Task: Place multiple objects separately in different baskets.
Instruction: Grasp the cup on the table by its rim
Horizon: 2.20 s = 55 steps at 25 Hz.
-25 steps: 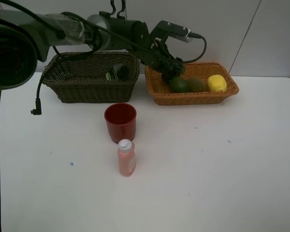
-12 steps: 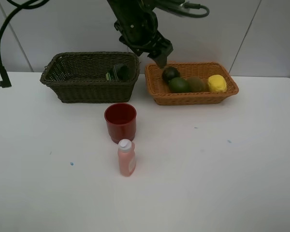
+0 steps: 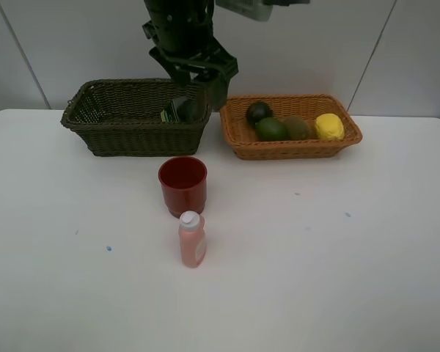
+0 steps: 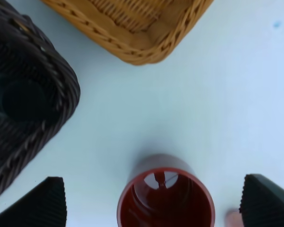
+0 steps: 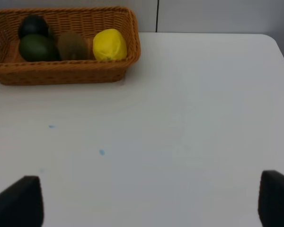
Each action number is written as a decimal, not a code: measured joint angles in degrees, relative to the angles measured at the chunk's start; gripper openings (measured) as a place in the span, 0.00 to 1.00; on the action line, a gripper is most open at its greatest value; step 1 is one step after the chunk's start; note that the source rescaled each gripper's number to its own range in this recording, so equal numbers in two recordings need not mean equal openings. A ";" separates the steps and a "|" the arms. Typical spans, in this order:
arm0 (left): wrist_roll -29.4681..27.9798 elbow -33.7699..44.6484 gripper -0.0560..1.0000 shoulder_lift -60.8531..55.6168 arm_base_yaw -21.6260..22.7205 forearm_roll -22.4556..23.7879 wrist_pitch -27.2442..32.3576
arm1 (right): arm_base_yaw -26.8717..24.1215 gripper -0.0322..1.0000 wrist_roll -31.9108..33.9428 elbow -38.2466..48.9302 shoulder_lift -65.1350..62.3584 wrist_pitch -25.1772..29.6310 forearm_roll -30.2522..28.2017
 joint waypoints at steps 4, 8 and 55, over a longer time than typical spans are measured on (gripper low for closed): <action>-0.07 4.95 0.95 0.00 0.00 0.85 0.00 | 0.00 0.99 0.00 0.00 0.00 0.00 0.00; -0.11 9.80 0.95 0.00 0.18 3.56 0.29 | 0.00 0.99 0.00 0.00 0.00 0.00 0.00; -2.94 13.88 0.05 11.98 3.60 2.86 -6.78 | 0.00 0.99 0.00 0.00 0.00 0.00 0.00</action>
